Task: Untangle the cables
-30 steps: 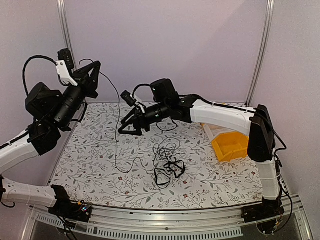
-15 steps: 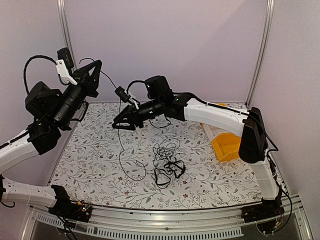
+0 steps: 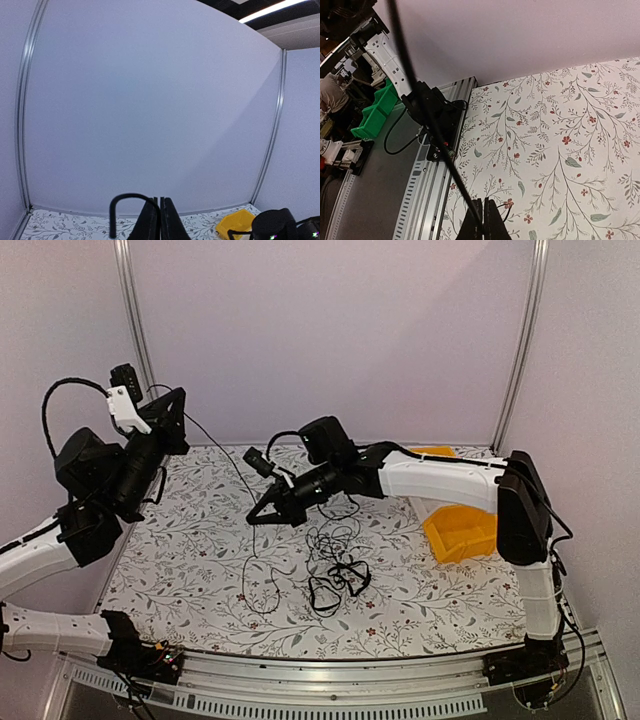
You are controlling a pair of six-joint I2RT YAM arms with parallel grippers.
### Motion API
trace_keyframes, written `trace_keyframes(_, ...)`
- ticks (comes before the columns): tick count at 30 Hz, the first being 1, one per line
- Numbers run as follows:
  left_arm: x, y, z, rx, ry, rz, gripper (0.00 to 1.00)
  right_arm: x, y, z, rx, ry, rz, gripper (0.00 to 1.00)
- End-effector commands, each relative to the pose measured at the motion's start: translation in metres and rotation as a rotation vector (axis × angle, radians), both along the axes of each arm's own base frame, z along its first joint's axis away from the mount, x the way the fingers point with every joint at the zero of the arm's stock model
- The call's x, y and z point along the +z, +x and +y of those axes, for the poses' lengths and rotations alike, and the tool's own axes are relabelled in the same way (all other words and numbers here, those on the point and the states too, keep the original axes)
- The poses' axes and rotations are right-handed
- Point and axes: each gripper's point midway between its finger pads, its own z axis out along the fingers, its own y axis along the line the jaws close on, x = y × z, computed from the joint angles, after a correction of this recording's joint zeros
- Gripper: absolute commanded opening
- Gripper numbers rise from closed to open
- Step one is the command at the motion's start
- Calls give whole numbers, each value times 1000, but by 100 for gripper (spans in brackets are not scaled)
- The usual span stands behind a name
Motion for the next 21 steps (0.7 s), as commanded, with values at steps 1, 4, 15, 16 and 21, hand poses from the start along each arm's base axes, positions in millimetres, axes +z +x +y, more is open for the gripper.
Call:
trace_keyframes(1,-49,9,52,226,-49,106,0,72,35,-49,-144,63,-185,0)
trace_keyframes(4,-91,16,59,232,-80,186,0,109,48,-70,-189,86,-266,0)
trace_keyframes(15,-179,42,47,158,-109,359,0,205,113,-136,-391,167,-502,0)
trace_keyframes(16,-183,43,46,149,-108,369,0,214,119,-142,-414,184,-512,0)
trace_keyframes(21,-193,46,34,82,-89,393,21,253,142,-170,-504,236,-589,0)
